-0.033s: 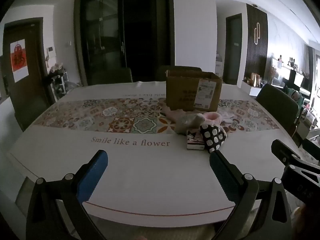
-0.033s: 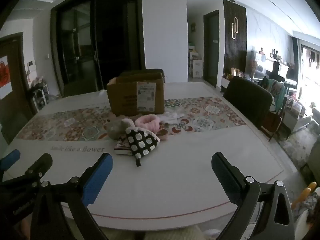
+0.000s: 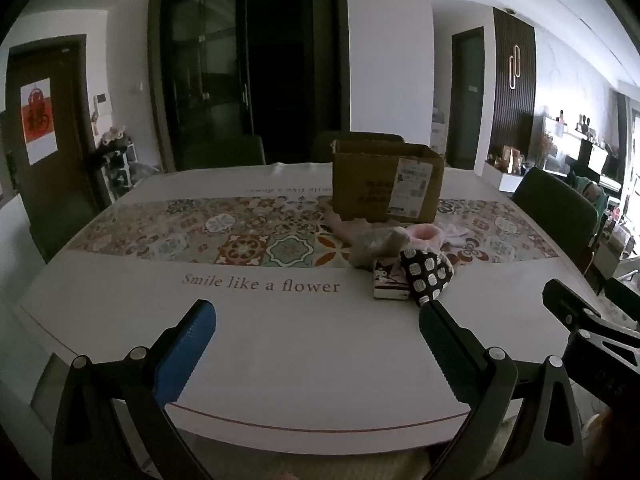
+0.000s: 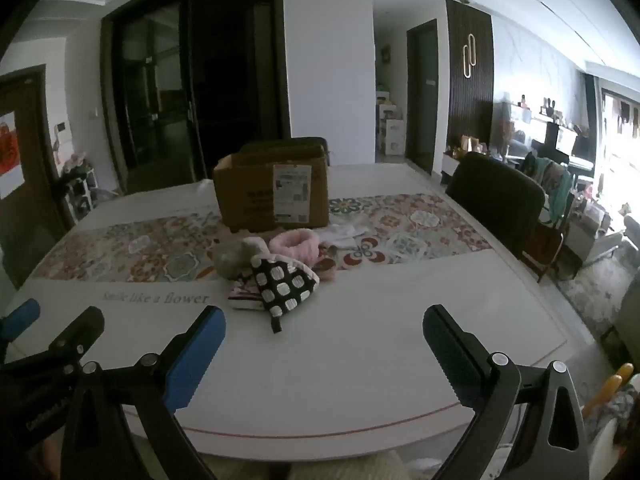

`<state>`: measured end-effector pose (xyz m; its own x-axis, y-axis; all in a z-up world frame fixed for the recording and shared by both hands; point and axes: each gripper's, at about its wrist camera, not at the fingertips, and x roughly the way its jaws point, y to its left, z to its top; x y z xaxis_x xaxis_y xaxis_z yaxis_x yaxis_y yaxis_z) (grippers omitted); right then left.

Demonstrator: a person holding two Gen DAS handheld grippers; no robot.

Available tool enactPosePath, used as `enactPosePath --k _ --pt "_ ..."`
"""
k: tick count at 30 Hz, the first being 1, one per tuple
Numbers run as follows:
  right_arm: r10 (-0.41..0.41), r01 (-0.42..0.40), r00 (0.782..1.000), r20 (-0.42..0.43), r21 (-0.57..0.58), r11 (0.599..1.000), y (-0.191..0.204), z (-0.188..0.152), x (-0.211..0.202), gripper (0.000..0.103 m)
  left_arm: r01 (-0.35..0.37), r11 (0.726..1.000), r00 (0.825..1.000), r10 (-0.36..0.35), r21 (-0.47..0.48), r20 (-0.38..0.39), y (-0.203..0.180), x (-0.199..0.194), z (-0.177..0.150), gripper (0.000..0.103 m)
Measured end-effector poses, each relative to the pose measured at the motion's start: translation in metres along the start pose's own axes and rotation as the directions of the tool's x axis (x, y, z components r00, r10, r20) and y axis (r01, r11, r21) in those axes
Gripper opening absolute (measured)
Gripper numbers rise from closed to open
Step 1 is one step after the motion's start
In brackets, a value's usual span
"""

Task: Organize soft objects

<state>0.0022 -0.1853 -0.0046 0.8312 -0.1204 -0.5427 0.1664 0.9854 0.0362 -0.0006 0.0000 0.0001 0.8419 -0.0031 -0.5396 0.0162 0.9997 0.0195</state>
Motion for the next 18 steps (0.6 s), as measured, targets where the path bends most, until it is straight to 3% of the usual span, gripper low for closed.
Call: enactPosePath --k 18 --pt "0.000 0.000 1.000 0.000 0.003 1.000 -0.0046 0.0013 -0.0003 0.101 0.000 1.000 1.000 0.000 0.008 0.022 -0.0027 -0.0048 0.0026 0.103"
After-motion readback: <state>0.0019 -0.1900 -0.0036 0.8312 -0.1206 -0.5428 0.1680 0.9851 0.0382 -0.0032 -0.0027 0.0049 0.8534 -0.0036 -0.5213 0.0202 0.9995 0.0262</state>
